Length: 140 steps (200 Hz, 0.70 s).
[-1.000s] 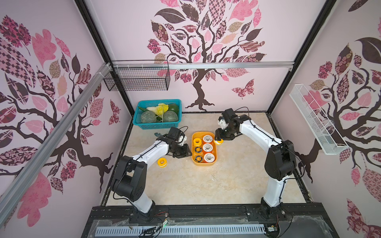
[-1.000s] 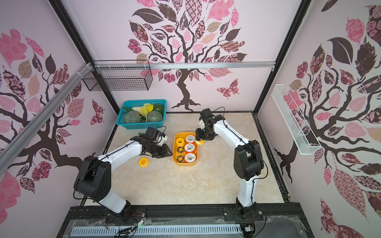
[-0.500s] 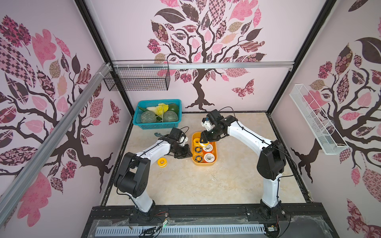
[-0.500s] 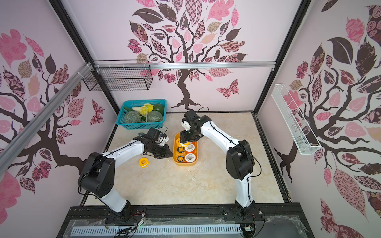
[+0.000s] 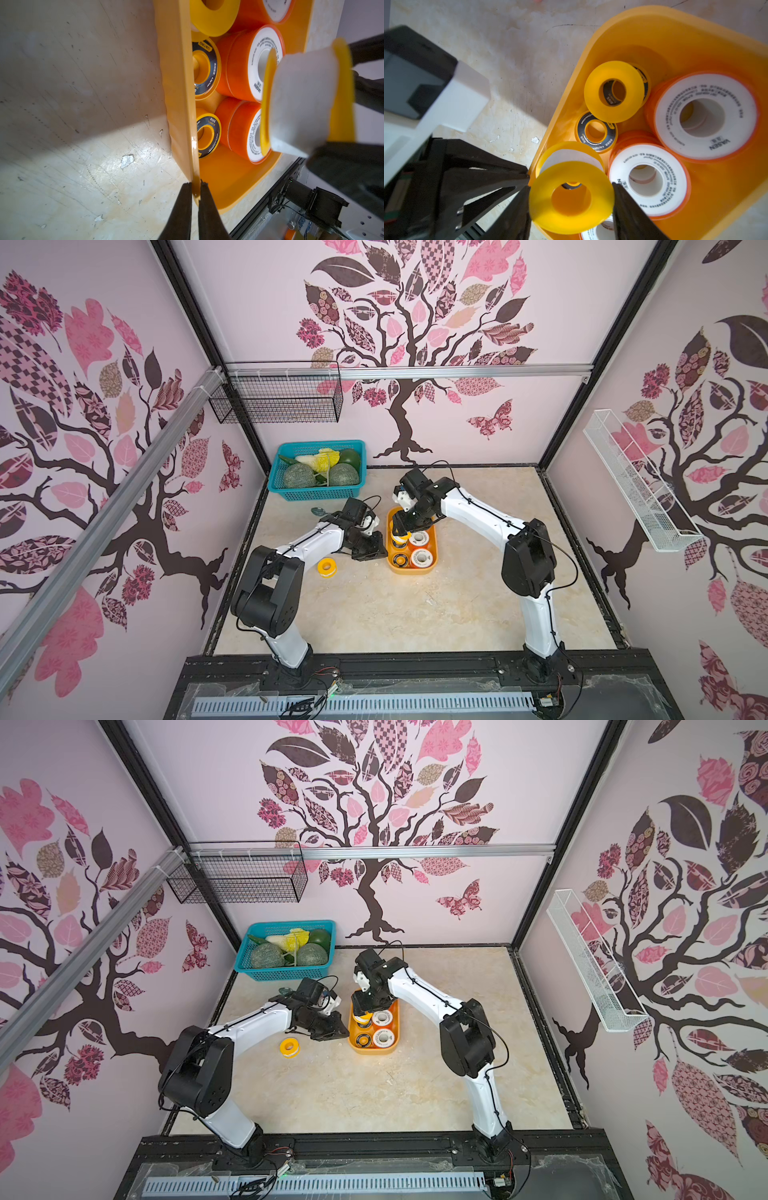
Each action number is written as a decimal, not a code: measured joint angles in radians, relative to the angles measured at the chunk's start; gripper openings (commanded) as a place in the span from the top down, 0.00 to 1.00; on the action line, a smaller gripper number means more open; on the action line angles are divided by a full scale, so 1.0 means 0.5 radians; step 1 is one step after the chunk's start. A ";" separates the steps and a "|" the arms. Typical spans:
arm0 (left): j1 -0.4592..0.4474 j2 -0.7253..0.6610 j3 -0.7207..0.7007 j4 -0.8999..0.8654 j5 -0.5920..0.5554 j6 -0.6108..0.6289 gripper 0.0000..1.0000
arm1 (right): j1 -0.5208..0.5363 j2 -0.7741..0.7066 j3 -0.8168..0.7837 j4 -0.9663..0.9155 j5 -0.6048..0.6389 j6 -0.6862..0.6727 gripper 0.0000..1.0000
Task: Put the sealing tape into the storage box
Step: Place the sealing tape in the storage box.
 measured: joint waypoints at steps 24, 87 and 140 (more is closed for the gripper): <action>0.000 0.000 0.000 -0.001 0.000 0.000 0.87 | 0.025 0.057 0.033 -0.011 0.050 -0.001 0.40; 0.000 0.000 0.000 -0.002 0.000 0.000 0.87 | 0.066 0.153 0.093 -0.069 0.155 -0.002 0.40; 0.000 0.011 0.012 -0.012 0.002 0.001 0.87 | 0.085 0.163 0.164 -0.085 0.211 -0.008 0.39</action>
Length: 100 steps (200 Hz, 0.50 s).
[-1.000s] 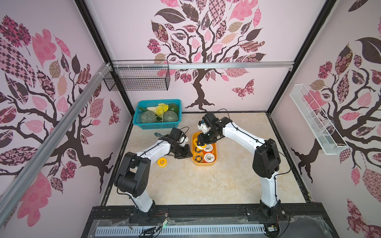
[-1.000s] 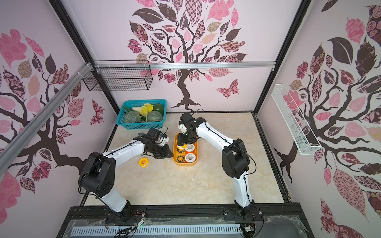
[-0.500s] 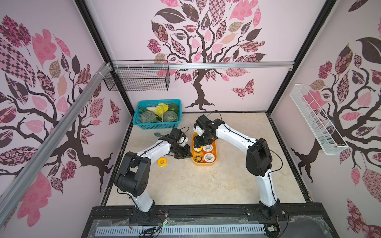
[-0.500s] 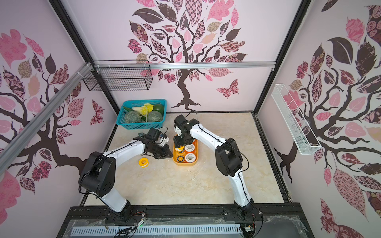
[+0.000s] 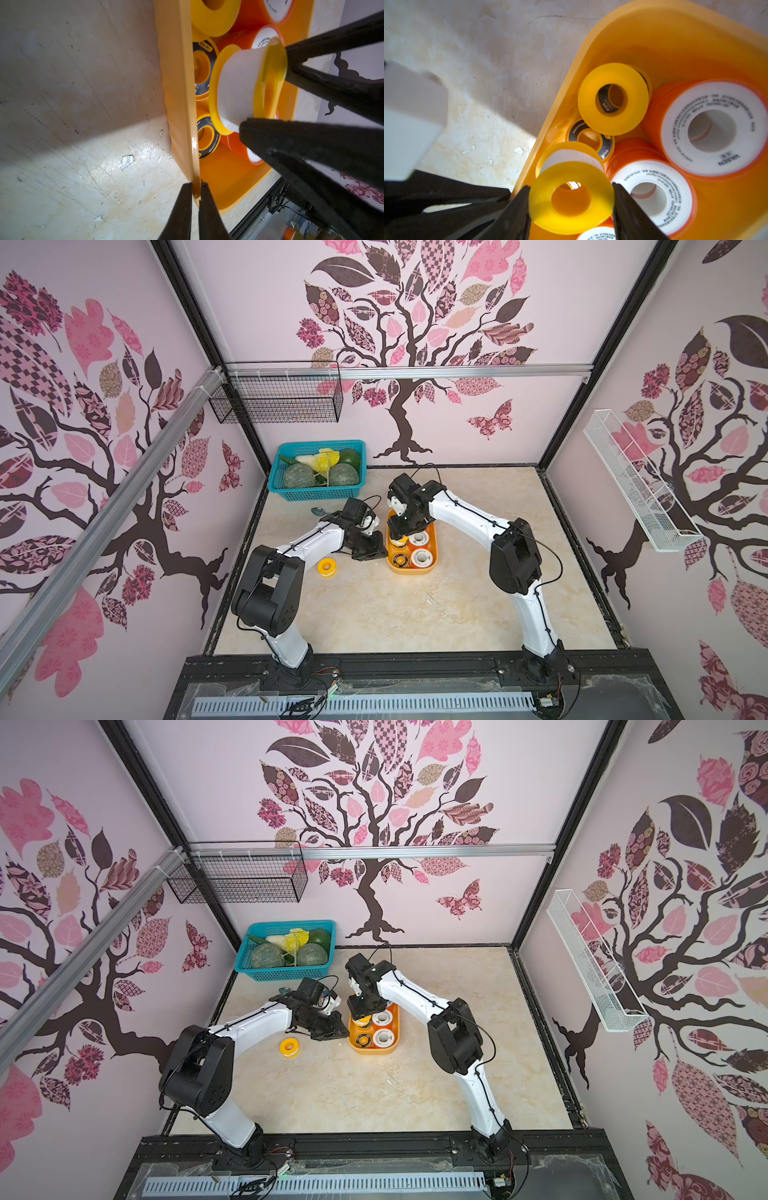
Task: Put the sealing tape into the storage box
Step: Place the sealing tape in the storage box.
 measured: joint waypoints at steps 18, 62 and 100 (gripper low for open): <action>0.000 0.001 0.002 -0.004 0.000 0.000 0.87 | 0.006 0.021 0.032 -0.004 0.004 -0.001 0.39; 0.000 0.001 0.002 -0.005 0.000 0.000 0.87 | 0.018 0.099 0.058 -0.031 0.040 -0.002 0.39; 0.000 0.001 0.003 -0.006 0.000 0.002 0.87 | 0.027 0.123 0.058 -0.055 0.085 -0.008 0.38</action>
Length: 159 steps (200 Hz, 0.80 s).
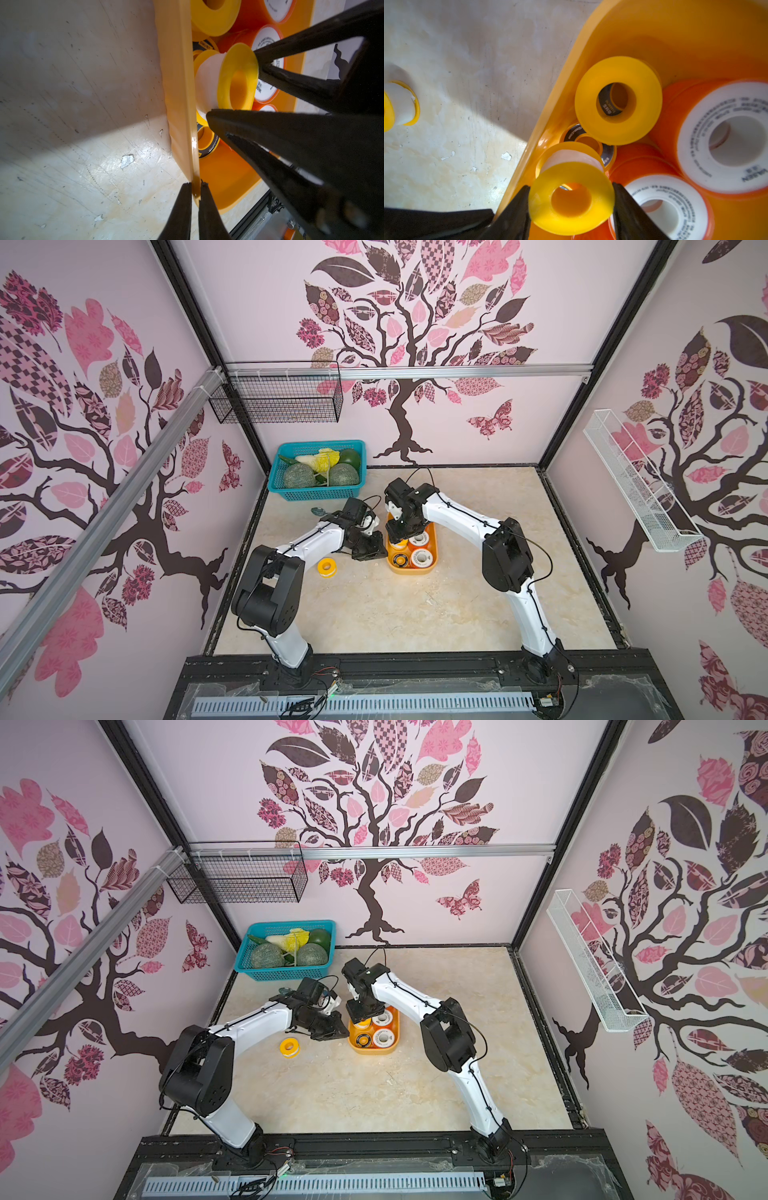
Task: Put the sealing tape into the storage box
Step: Place the sealing tape in the storage box.
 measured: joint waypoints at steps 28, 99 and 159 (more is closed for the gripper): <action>0.000 0.000 0.000 0.000 0.000 0.002 0.87 | 0.002 0.000 0.001 -0.005 0.024 -0.001 0.38; 0.000 0.000 0.002 -0.005 0.000 0.005 0.86 | 0.003 0.039 0.105 -0.034 0.070 -0.001 0.37; 0.000 0.000 0.004 -0.008 0.000 0.005 0.86 | 0.005 0.043 0.108 -0.049 0.073 -0.001 0.36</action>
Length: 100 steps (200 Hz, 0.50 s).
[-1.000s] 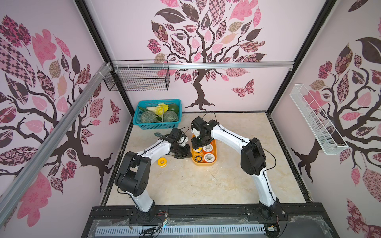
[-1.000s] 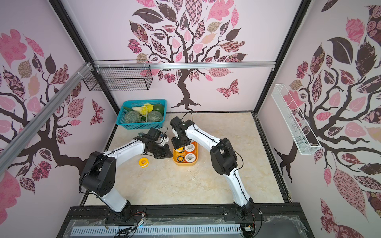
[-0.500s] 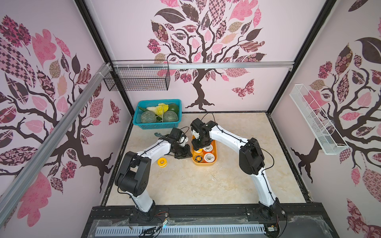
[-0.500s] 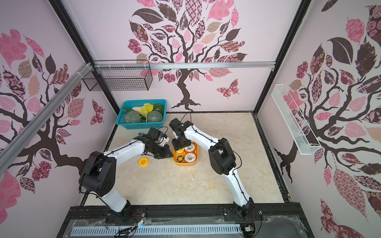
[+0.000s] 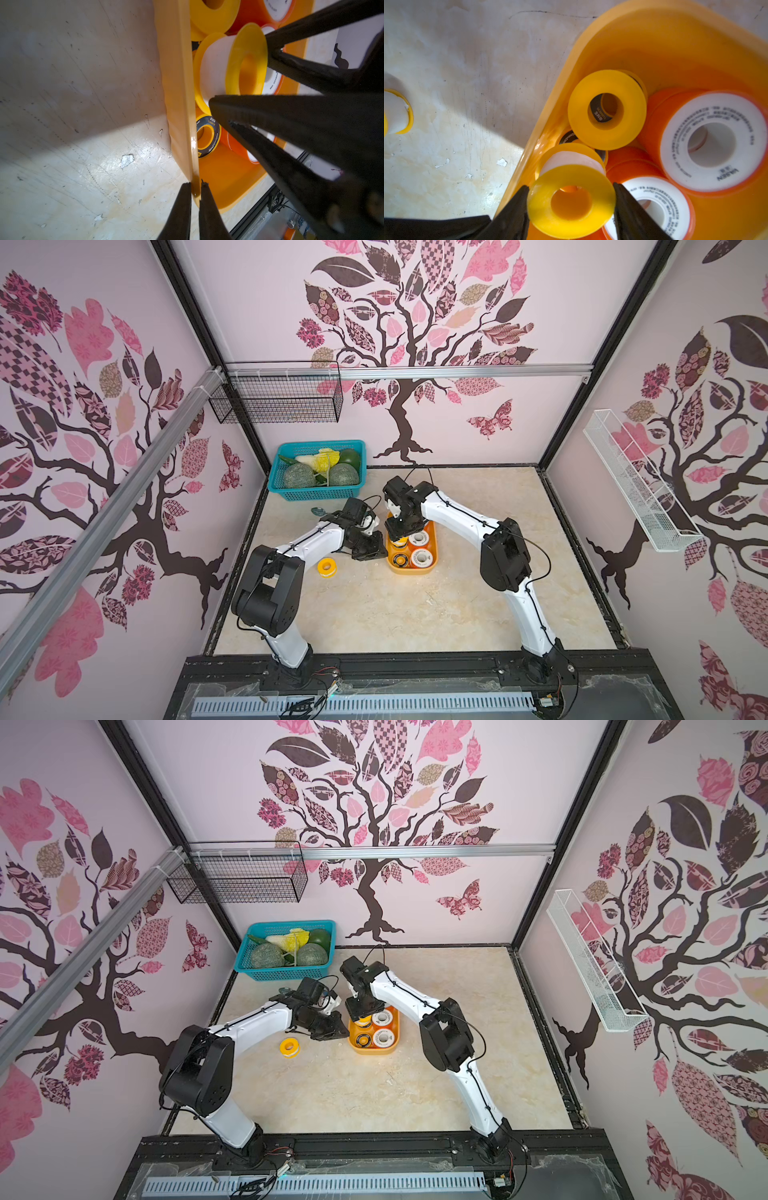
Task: Put the sealing tape into the storage box
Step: Place the sealing tape in the storage box.
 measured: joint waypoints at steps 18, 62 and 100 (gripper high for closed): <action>0.000 0.000 0.000 -0.001 0.000 0.000 0.86 | 0.002 0.000 0.001 -0.001 0.000 0.000 0.36; 0.000 0.000 0.002 -0.006 0.001 0.001 0.86 | 0.002 0.004 0.018 -0.012 0.002 -0.001 0.37; 0.000 0.000 0.009 -0.016 0.001 0.002 0.86 | 0.002 0.004 0.020 -0.012 -0.013 -0.012 0.38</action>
